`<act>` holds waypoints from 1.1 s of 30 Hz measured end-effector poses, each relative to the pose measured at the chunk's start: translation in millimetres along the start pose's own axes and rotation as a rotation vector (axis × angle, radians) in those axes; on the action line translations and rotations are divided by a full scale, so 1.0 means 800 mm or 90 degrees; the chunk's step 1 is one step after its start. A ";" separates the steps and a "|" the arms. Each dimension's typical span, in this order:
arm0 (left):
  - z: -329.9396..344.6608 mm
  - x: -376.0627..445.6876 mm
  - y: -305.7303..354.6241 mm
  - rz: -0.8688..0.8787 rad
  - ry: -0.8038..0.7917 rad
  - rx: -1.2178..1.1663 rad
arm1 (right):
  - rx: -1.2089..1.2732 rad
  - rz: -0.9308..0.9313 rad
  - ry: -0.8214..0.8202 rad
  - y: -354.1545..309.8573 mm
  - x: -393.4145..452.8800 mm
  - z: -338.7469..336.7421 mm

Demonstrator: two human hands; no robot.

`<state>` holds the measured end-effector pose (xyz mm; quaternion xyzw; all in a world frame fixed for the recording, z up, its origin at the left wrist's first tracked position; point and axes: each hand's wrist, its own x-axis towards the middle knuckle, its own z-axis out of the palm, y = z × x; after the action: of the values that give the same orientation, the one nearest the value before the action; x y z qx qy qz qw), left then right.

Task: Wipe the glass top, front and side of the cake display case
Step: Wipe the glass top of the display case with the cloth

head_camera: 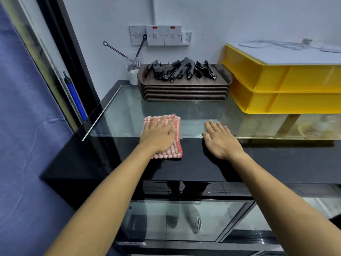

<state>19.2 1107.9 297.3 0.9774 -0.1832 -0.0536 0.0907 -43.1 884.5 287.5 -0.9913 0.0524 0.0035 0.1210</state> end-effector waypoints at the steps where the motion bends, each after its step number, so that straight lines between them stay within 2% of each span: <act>1: 0.005 -0.015 0.016 0.037 -0.006 0.008 | 0.000 -0.001 -0.002 0.001 0.000 0.000; 5: 0.024 -0.085 0.023 0.153 -0.028 0.013 | 0.001 -0.006 -0.005 0.002 0.001 0.000; 7: 0.017 -0.084 -0.017 0.126 -0.027 0.026 | -0.002 -0.008 -0.002 0.002 0.000 0.000; 10: -0.005 -0.051 -0.084 -0.013 -0.008 0.032 | -0.011 -0.008 0.000 0.001 -0.001 -0.001; 13: -0.014 -0.023 -0.102 -0.078 0.004 0.000 | -0.007 -0.012 -0.001 -0.002 -0.002 -0.001; 15: -0.009 -0.017 -0.076 -0.069 0.012 -0.003 | -0.003 -0.014 -0.004 0.000 0.000 -0.001; 19: 0.007 -0.059 -0.008 0.033 -0.007 0.006 | 0.008 -0.007 -0.034 -0.012 0.008 -0.014; 22: 0.015 -0.099 0.000 0.057 -0.008 0.005 | 0.053 -0.057 -0.015 -0.050 0.009 -0.025; 26: 0.003 -0.103 -0.049 0.004 -0.009 0.026 | 0.130 -0.049 -0.028 -0.091 -0.002 -0.002; 30: -0.019 -0.057 -0.102 -0.093 0.008 -0.003 | 0.057 -0.020 -0.015 -0.098 -0.015 0.029; 33: -0.020 -0.036 -0.089 -0.087 0.014 -0.016 | 0.038 -0.016 0.000 -0.100 -0.015 0.030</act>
<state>20.0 1186.5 300.7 0.9869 -0.1145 -0.0512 0.1013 -46.4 968.5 283.5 -0.9877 0.0400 0.0004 0.1508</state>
